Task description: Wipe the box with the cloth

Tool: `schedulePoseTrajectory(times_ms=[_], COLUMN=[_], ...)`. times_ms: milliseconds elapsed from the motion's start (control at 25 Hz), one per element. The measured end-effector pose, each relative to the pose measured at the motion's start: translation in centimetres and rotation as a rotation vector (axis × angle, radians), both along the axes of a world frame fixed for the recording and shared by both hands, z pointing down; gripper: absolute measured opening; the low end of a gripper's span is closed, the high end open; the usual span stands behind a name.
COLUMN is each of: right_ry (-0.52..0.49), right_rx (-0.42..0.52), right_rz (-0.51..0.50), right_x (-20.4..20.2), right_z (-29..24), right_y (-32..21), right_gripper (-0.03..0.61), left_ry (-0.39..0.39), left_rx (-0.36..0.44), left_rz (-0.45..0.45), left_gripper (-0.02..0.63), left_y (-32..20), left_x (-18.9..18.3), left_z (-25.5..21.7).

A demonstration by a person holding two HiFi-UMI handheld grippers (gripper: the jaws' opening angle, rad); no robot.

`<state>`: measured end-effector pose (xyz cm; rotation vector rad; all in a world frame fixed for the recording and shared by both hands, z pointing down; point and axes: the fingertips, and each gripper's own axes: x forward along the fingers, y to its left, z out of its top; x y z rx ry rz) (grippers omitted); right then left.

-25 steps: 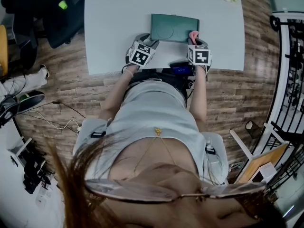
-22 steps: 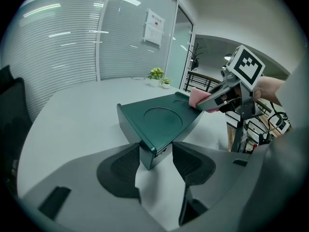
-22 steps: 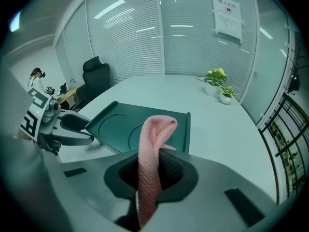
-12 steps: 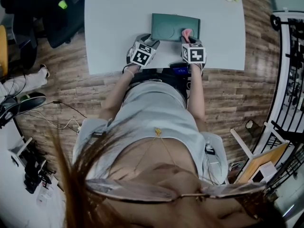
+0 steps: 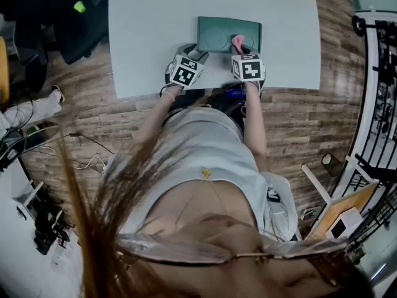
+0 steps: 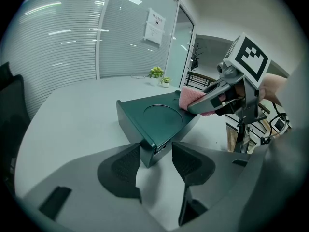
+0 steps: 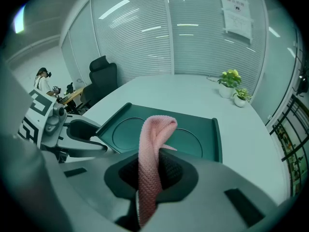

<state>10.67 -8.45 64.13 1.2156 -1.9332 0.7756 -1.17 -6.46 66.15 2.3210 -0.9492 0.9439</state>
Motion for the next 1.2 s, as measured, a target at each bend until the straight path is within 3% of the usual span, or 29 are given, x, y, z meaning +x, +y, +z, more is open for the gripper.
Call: schedulePoseTrajectory(times_ms=[240, 800, 1200], right_ry=[-0.058, -0.086, -0.037], right_rx=[-0.008, -0.023, 0.009], right_rz=[-0.043, -0.156, -0.217], right_x=[-2.9, -8.7, -11.0], right_z=[-0.3, 0.1, -0.2], right_y=[0.4, 0.2, -0.1], right_gripper=[0.044, 0.044, 0.044], left_ry=[0.008, 0.013, 0.011], left_rx=[0.002, 0.009, 0.011], left_rz=[0.007, 0.019, 0.021], left_gripper=[0.224, 0.224, 0.224], left_y=[0.1, 0.2, 0.2], left_x=[0.3, 0.4, 0.3], left_z=[-0.2, -0.1, -0.2])
